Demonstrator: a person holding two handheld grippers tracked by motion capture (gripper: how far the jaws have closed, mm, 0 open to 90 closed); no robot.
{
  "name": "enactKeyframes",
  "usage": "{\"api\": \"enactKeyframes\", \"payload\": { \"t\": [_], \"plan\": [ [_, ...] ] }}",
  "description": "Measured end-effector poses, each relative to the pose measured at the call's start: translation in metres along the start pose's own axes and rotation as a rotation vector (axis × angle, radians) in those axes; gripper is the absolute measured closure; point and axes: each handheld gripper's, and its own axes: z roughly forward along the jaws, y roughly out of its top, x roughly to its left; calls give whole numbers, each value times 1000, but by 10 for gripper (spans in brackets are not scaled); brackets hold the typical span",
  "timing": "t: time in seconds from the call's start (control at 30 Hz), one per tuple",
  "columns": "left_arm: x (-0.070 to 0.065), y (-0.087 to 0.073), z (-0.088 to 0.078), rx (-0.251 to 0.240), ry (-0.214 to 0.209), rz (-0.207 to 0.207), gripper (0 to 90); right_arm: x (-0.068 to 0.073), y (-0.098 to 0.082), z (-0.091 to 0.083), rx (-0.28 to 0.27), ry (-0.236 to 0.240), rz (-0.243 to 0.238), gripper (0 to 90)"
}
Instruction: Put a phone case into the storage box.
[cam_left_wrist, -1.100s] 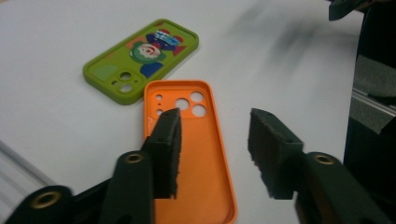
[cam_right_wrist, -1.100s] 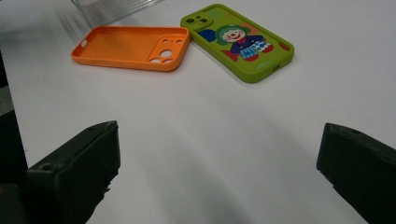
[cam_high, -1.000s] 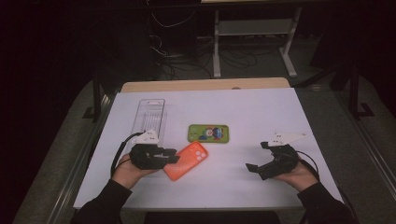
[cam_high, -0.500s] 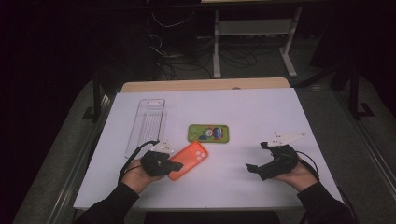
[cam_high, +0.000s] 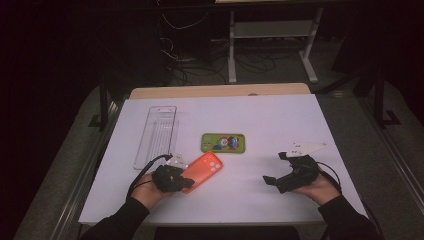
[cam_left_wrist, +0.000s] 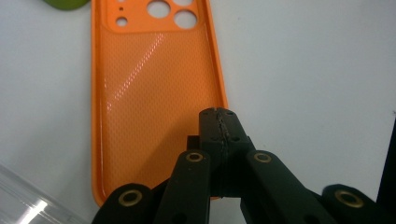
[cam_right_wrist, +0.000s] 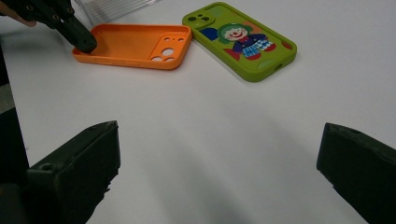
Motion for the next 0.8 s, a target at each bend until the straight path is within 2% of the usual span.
{"api": "enactKeyframes", "payload": {
  "t": [0.03,0.07,0.23,0.27,0.37,0.4,0.5,0.53,0.6,0.67,0.8],
  "plan": [
    [1,0,1,24,-2,21,897,0,0,0,0,0,0,0],
    [0,0,1,33,-1,23,897,0,0,0,1,1,-1,0],
    [-1,1,3,30,-7,16,897,0,0,0,-1,2,-1,0],
    [-3,1,4,18,-10,1,897,0,0,0,-3,1,-2,0],
    [-4,4,5,35,-26,21,897,0,0,0,-2,2,-3,0],
    [-5,5,8,20,-37,6,897,0,0,0,-2,1,-2,0],
    [-7,9,11,24,-56,5,897,1,0,0,0,4,-2,0],
    [-8,10,12,31,-61,16,897,1,0,0,-1,4,-3,0],
    [-12,14,17,13,-68,2,897,1,0,0,-5,3,1,0],
    [-12,17,19,33,-81,16,897,1,0,-1,-4,4,4,0],
    [-14,24,25,29,-94,12,898,1,0,-1,-7,5,0,0]
  ]
}}
